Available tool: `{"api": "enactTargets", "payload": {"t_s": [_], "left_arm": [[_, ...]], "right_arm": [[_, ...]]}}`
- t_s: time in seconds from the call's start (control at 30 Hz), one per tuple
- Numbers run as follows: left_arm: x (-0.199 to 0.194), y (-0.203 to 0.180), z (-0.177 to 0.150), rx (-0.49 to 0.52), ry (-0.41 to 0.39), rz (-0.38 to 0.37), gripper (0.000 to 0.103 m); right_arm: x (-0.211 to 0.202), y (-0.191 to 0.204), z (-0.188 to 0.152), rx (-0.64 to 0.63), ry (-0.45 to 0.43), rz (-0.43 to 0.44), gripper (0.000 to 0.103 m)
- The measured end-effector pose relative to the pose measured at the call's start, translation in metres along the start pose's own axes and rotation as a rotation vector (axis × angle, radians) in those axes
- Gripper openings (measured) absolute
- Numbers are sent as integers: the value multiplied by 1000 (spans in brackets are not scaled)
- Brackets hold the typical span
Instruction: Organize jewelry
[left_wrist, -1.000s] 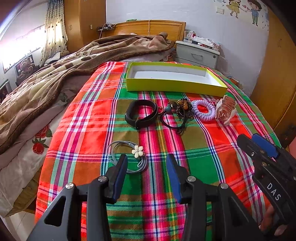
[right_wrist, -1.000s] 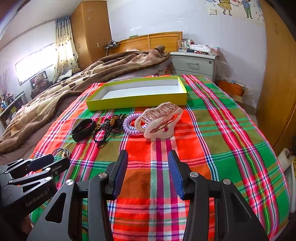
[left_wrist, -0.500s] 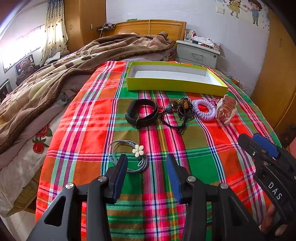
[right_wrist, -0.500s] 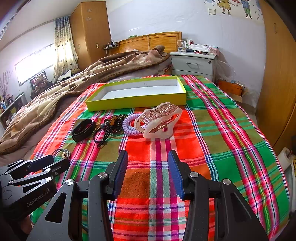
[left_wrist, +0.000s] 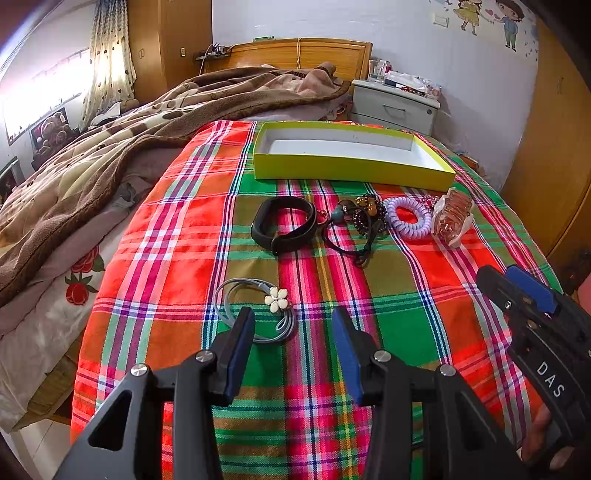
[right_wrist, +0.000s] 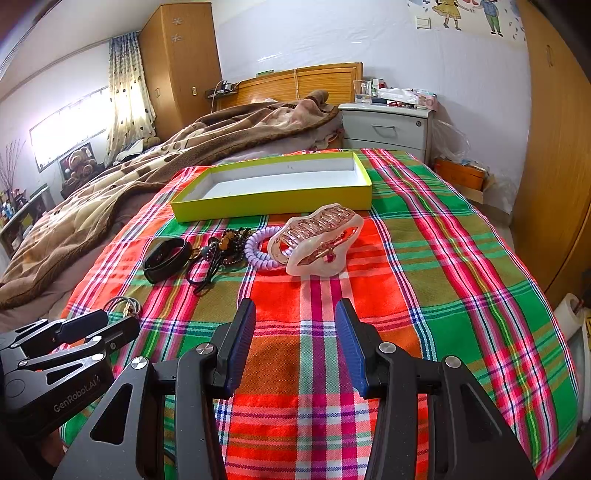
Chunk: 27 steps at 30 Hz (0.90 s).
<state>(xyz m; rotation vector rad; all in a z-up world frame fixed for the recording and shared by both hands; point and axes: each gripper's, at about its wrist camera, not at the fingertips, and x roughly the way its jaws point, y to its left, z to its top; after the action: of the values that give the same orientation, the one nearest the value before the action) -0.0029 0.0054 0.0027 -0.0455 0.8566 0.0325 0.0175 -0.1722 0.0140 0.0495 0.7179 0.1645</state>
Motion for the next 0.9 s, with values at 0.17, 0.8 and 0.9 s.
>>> {"api": "enactTargets", "payload": {"t_s": [0.17,0.8,0.9], "left_arm": [[0,0,0,-1,-1,2,45],[10,6,5,-8,31,-20,45],[12,13,6,-9,36,-21,45]], "right_arm": [[0,0,0,1,-2,0,46],[6,-10,7,33,-15,7,46],[5,-19,14,72,-36,21,47]]}}
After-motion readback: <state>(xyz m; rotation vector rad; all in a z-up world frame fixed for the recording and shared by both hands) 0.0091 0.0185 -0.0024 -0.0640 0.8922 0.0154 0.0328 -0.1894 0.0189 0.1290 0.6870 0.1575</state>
